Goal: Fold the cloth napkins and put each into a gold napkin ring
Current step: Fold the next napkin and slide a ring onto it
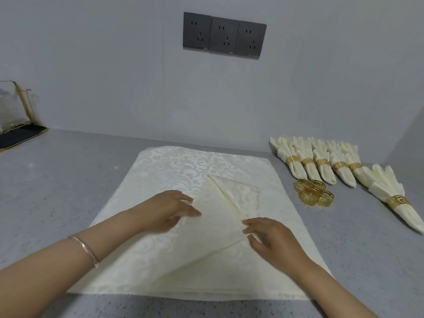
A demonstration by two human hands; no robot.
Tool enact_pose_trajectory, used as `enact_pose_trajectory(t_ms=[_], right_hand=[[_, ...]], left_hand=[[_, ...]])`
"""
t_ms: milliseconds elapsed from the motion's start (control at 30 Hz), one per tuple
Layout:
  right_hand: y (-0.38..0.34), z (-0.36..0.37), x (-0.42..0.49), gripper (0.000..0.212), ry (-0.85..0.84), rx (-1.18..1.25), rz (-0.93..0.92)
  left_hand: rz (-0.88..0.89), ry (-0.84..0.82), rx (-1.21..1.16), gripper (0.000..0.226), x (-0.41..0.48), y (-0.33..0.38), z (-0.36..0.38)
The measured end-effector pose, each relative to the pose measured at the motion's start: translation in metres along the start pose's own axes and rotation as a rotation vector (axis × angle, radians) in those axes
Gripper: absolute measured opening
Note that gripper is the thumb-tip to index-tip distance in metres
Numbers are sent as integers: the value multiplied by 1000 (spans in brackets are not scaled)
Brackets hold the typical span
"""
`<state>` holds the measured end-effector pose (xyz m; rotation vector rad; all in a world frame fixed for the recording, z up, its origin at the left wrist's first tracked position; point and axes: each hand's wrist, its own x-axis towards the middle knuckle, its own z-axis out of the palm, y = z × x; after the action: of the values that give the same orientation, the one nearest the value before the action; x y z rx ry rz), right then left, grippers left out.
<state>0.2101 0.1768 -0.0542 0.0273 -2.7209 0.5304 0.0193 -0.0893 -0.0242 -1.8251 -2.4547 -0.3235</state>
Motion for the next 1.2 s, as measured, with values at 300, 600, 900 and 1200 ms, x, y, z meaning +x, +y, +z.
enact_pose_trajectory(t_ms=[300,600,900,1200], right_hand=[[-10,-2,5,40,-9,-76,-16],[-9,6,18,18,121,279,205],[29,-4,78,28,63,276,290],[45,-14,83,14,62,363,403]], left_hand=[[195,79,83,32,-10,-13,-5],[-466,136,-509,47,21,-3,7],[-574,184,-582,54,58,3,21],[-681,260,-371,18,85,2,24]])
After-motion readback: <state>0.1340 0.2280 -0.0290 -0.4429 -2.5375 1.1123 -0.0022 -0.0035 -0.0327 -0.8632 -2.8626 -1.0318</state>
